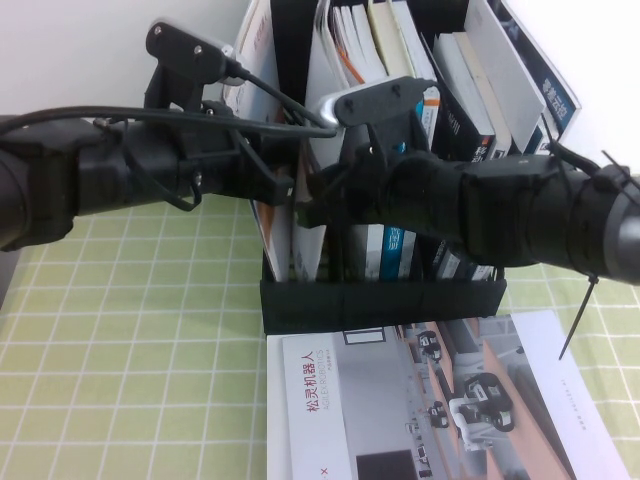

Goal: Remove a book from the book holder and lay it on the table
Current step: Pick up the right side book from the book shelf, then place the picked book on the book

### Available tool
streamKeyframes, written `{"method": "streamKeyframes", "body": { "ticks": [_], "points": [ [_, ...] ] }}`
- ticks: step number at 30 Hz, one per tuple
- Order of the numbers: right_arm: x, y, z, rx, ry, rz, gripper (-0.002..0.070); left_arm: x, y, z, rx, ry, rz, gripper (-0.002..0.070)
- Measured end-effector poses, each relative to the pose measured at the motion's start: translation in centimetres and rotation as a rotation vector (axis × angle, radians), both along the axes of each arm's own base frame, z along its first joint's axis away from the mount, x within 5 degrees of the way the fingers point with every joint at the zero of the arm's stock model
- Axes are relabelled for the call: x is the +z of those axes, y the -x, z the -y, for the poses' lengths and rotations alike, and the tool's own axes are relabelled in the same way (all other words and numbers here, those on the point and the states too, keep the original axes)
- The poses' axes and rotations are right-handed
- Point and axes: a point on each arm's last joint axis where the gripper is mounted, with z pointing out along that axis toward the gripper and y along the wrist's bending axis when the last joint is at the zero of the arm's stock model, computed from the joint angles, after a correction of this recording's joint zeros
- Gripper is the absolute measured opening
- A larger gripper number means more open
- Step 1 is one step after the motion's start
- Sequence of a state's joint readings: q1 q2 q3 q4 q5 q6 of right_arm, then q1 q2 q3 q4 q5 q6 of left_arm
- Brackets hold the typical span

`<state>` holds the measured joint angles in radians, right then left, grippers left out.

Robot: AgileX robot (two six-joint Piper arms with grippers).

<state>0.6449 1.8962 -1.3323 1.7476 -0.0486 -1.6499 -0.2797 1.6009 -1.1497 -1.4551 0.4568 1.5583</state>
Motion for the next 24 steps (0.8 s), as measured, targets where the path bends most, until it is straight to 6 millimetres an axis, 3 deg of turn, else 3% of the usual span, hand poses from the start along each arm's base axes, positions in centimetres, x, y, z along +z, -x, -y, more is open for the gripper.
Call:
{"method": "streamKeyframes", "body": {
  "ticks": [3,7,10,19,24],
  "points": [
    [0.1,-0.1,0.1,-0.009,0.011,0.01,0.0063,-0.1,0.0,0.0,0.001,-0.006,-0.01,-0.0003],
    [0.3,0.0,0.1,-0.002,0.008,0.014,0.0018,-0.3,0.1,-0.1,0.008,-0.018,-0.046,-0.0003],
    [1.7,0.3,0.3,0.014,-0.013,0.043,0.0014,-0.2,0.3,-0.2,0.009,-0.036,-0.053,-0.0003],
    [11.1,3.3,3.1,0.006,-0.115,0.244,0.0014,2.2,1.8,-1.9,0.031,-0.042,-0.044,-0.0003],
    [17.5,7.8,4.3,0.182,-0.277,0.376,0.0014,2.2,2.0,-2.2,0.037,-0.045,-0.077,-0.0003]
  ]
}}
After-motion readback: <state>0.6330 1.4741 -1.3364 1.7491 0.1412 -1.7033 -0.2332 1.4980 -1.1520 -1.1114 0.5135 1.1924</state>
